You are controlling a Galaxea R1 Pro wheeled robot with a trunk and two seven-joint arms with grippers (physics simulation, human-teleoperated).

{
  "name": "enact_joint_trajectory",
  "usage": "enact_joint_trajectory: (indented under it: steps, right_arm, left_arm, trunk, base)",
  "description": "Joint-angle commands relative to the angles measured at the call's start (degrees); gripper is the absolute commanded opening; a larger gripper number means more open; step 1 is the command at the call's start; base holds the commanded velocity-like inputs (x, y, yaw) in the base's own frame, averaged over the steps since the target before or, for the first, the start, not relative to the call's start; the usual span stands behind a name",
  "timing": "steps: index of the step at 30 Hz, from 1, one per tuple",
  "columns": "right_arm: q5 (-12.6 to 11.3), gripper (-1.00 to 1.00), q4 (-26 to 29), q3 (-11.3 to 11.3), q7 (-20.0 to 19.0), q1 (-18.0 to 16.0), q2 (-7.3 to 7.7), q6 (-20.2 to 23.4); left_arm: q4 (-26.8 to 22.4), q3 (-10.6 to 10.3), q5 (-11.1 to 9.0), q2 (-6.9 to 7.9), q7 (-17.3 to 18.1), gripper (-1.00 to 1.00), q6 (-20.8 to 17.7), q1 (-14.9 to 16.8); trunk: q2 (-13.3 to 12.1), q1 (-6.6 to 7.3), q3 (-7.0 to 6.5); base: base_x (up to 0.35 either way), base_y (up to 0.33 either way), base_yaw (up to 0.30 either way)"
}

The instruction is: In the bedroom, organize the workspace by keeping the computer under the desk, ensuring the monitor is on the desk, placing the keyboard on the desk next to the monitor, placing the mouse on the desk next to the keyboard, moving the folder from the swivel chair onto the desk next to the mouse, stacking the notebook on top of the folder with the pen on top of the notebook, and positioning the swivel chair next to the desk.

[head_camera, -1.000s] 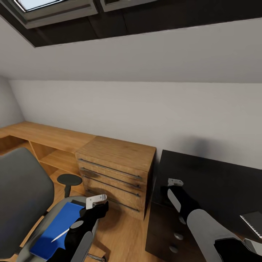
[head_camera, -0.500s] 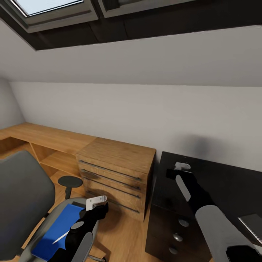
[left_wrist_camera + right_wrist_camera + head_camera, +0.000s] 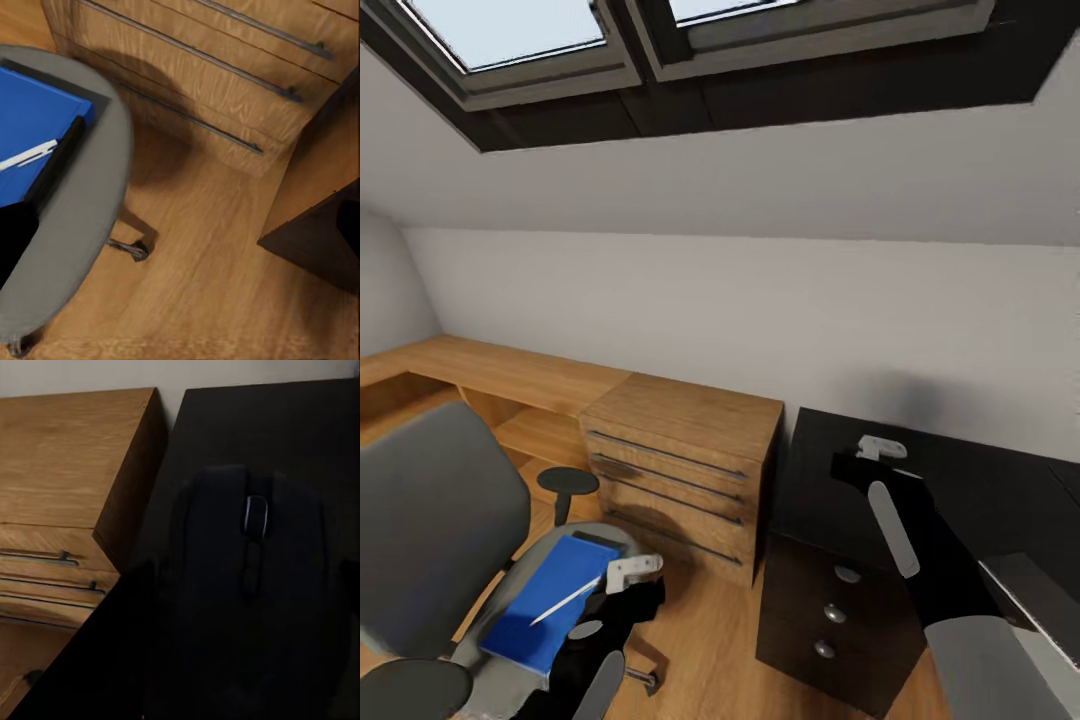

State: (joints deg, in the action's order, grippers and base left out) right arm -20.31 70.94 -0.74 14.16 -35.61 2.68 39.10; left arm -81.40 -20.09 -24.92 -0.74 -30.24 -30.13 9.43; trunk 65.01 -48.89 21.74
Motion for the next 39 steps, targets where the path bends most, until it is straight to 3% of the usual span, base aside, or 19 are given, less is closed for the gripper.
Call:
enact_joint_trajectory:
  steps: [1, 5, 19, 39]
  right_arm:
    - [-0.68, -1.0, 0.31, -0.07, 0.43, 0.04, 0.04, 0.15]
    - [-0.69, -1.0, 1.66, -0.05, 0.5, 0.36, 0.05, 0.11]
    - [-0.7, -1.0, 1.67, -0.05, 0.52, 0.37, 0.05, -0.05]
    - [-0.61, -1.0, 1.66, 0.02, 0.59, 0.37, 0.2, -0.11]
  left_arm:
    - [0.29, -0.35, -0.49, 0.0, -0.58, 1.0, -0.11, 0.06]
    - [1.31, -1.0, -0.48, -0.61, -0.69, 1.0, -0.11, 0.06]
    - [1.34, -0.91, -0.4, -0.61, -0.69, 1.0, -0.11, 0.06]
    - [0.89, -0.55, -0.3, -0.58, -0.76, 1.0, 0.07, 0.06]
  trunk:
    - [-0.37, 0.26, -0.12]
    - [-1.97, 1.14, -0.84]
    - [-7.58, 4.21, -3.35]
    - [-15.61, 8.61, -6.94]
  base:
    - [-0.339, 0.0, 0.0]
    - [-0.212, 0.0, -0.1]
    - [-0.009, 0.0, -0.259]
    - [0.0, 0.0, -0.016]
